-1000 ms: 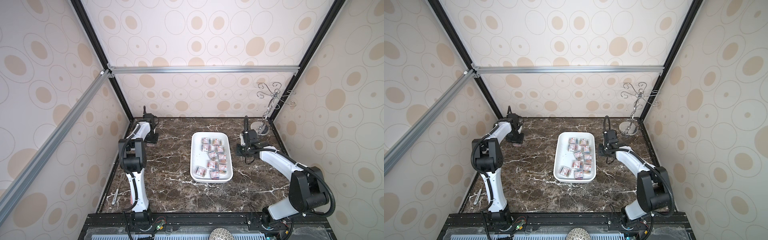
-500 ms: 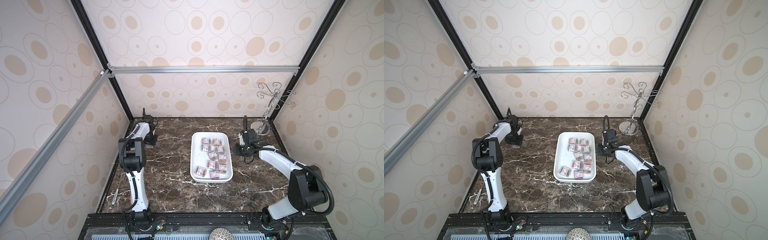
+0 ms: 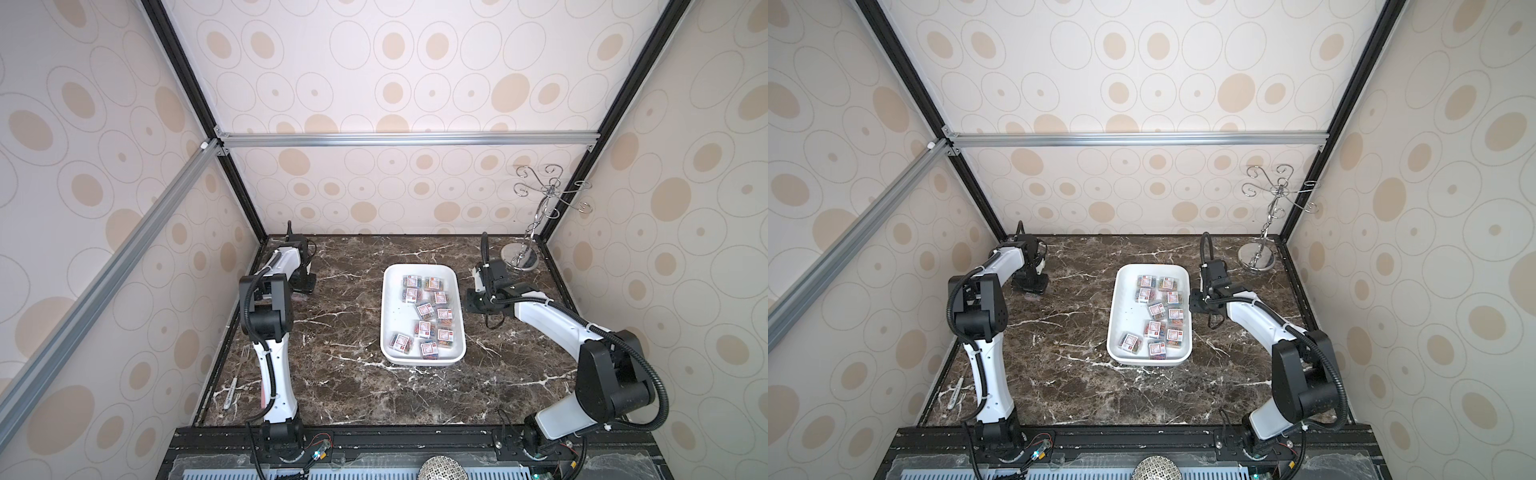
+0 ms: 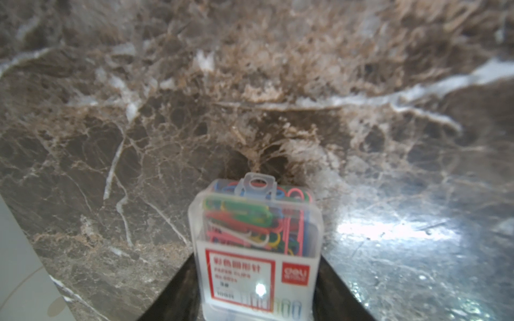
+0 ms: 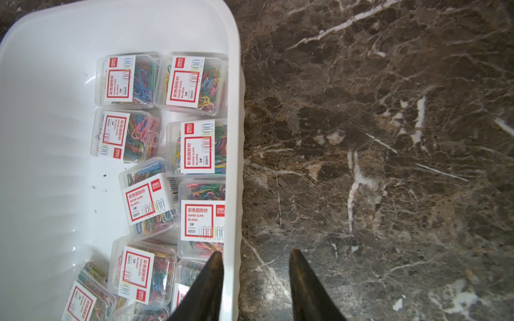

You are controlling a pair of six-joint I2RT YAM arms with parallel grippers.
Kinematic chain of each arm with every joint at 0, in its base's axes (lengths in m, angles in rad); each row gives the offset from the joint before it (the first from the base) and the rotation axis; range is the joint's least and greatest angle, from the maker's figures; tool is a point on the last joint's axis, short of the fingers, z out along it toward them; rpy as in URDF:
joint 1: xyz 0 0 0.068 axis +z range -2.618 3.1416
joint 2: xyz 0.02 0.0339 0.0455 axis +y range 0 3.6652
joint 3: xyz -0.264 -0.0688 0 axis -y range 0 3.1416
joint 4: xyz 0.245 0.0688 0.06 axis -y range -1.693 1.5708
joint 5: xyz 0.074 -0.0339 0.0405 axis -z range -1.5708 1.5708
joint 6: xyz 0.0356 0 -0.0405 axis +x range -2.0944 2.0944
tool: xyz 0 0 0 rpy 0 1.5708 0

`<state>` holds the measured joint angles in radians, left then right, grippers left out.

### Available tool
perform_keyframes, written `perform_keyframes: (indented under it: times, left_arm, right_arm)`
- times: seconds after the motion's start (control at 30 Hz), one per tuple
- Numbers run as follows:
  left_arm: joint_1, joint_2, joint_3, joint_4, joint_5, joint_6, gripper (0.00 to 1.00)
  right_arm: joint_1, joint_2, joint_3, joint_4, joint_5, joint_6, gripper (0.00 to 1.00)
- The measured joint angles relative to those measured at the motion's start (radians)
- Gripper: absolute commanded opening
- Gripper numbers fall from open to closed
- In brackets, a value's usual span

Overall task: Take the paper clips out of the storage box
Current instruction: Place the boxed paper clips at the center of the board.

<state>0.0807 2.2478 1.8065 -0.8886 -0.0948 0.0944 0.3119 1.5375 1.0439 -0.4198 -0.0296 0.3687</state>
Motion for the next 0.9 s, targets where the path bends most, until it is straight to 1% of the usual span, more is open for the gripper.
perform_keyframes:
  times: [0.1, 0.23, 0.4, 0.53, 0.63, 0.7, 0.77, 0.9]
  left_arm:
    - [0.004, 0.000, 0.000, 0.001, 0.004, -0.001, 0.68]
    - [0.005, 0.000, 0.002, 0.000, 0.013, -0.002, 0.68]
    - [0.005, 0.000, 0.010, 0.006, 0.022, -0.016, 0.67]
    - [0.005, -0.012, 0.019, 0.020, 0.029, -0.037, 0.67]
    - [0.005, -0.038, 0.028, 0.024, 0.030, -0.053, 0.66]
    - [0.005, -0.063, 0.037, 0.035, 0.036, -0.070, 0.65]
    - [0.004, -0.090, 0.049, 0.047, 0.050, -0.089, 0.64]
    - [-0.010, -0.155, 0.050, 0.089, 0.091, -0.137, 0.64]
  right_arm:
    - [0.016, 0.007, 0.005, -0.003, 0.006, -0.003, 0.42]
    - [0.035, 0.027, 0.026, -0.007, 0.016, -0.010, 0.44]
    - [0.061, 0.045, 0.044, -0.008, 0.029, -0.014, 0.43]
    - [0.071, 0.065, 0.066, -0.021, 0.043, -0.014, 0.40]
    - [0.074, 0.091, 0.080, -0.026, 0.053, -0.012, 0.34]
    - [0.074, 0.110, 0.087, -0.030, 0.060, -0.010, 0.31]
    - [0.074, 0.125, 0.090, -0.034, 0.066, -0.007, 0.31]
    - [0.074, 0.144, 0.097, -0.045, 0.082, -0.006, 0.26]
